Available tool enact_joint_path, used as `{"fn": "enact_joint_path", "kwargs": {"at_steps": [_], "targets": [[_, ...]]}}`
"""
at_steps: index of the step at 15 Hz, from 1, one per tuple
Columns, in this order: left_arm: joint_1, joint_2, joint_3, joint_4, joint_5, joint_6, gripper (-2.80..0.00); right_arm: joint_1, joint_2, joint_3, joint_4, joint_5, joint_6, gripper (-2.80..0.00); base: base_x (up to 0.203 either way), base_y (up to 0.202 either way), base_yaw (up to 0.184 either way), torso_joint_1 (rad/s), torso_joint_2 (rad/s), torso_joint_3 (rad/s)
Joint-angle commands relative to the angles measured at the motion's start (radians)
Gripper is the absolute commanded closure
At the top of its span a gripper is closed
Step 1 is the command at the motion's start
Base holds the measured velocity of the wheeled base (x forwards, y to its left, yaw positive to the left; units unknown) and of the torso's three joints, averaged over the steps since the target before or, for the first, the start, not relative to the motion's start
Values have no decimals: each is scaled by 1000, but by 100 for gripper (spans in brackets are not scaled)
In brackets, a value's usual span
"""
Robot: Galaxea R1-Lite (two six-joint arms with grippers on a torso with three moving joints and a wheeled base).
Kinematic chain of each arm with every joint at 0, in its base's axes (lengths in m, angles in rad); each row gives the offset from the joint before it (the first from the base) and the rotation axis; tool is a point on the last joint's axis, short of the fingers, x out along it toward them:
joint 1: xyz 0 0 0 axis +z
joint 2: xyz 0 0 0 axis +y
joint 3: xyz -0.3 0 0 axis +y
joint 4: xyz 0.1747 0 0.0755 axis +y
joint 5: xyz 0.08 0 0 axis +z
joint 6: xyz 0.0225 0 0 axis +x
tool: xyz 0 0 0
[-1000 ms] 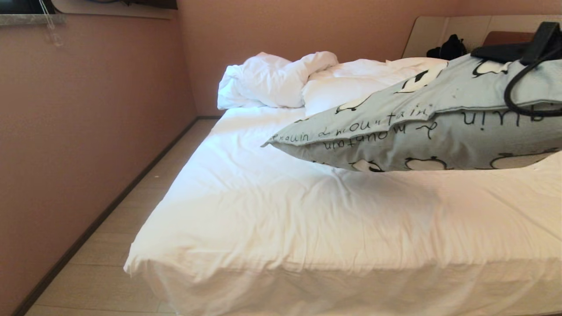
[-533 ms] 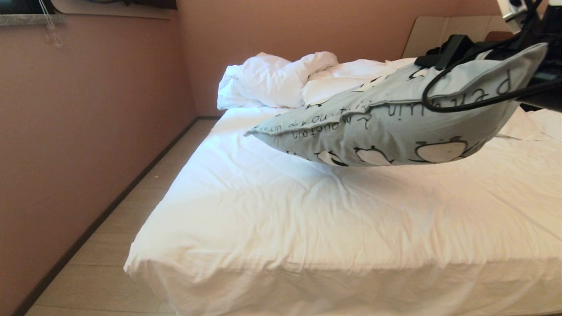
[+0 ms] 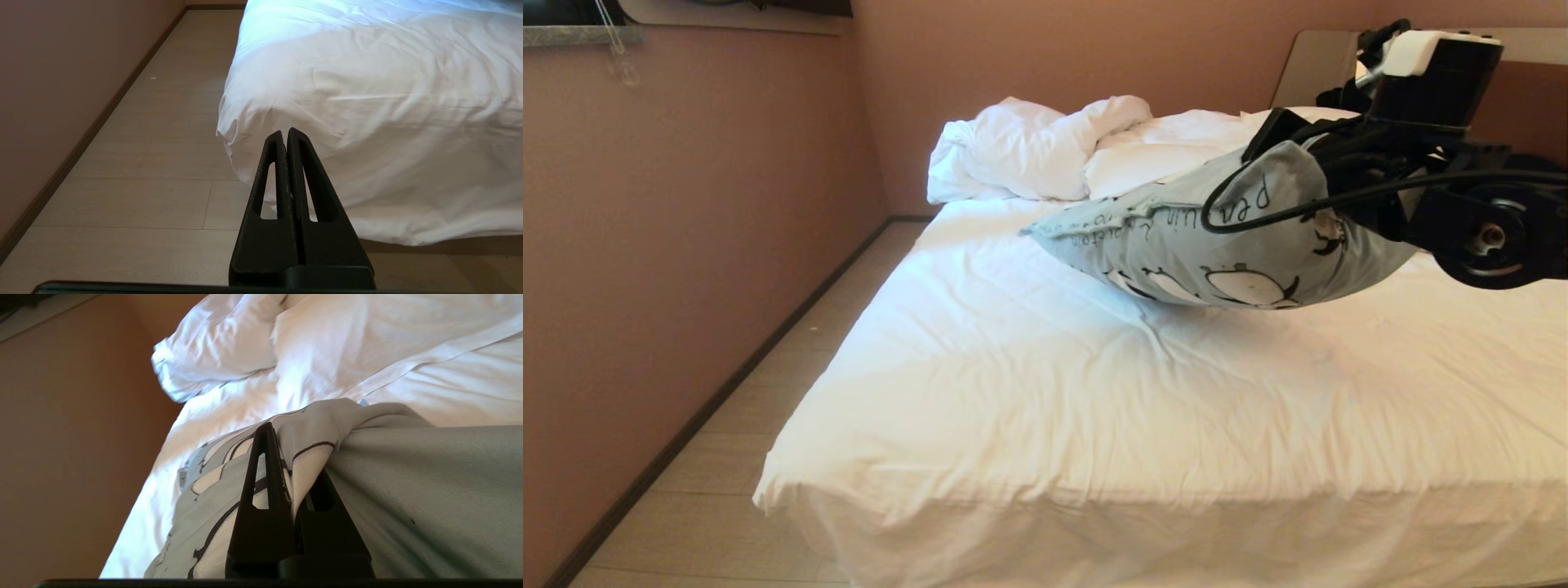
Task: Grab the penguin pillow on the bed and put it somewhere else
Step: Place the pillow at the end of the bed
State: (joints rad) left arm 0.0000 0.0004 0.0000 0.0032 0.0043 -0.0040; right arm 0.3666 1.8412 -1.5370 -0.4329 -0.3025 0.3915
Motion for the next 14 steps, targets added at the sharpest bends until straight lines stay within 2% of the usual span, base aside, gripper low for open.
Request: {"fn": "enact_joint_path", "kwargs": {"at_steps": [1,14], "targets": [[0,0,2,0,0,-1,0,4,30,-4,-26,-154,3,0,0,0,0,0,0,0],[0,0,2,0,0,-1,0,60,140,10,-26,-161,-18,0,0,0,0,0,0,0]]}}
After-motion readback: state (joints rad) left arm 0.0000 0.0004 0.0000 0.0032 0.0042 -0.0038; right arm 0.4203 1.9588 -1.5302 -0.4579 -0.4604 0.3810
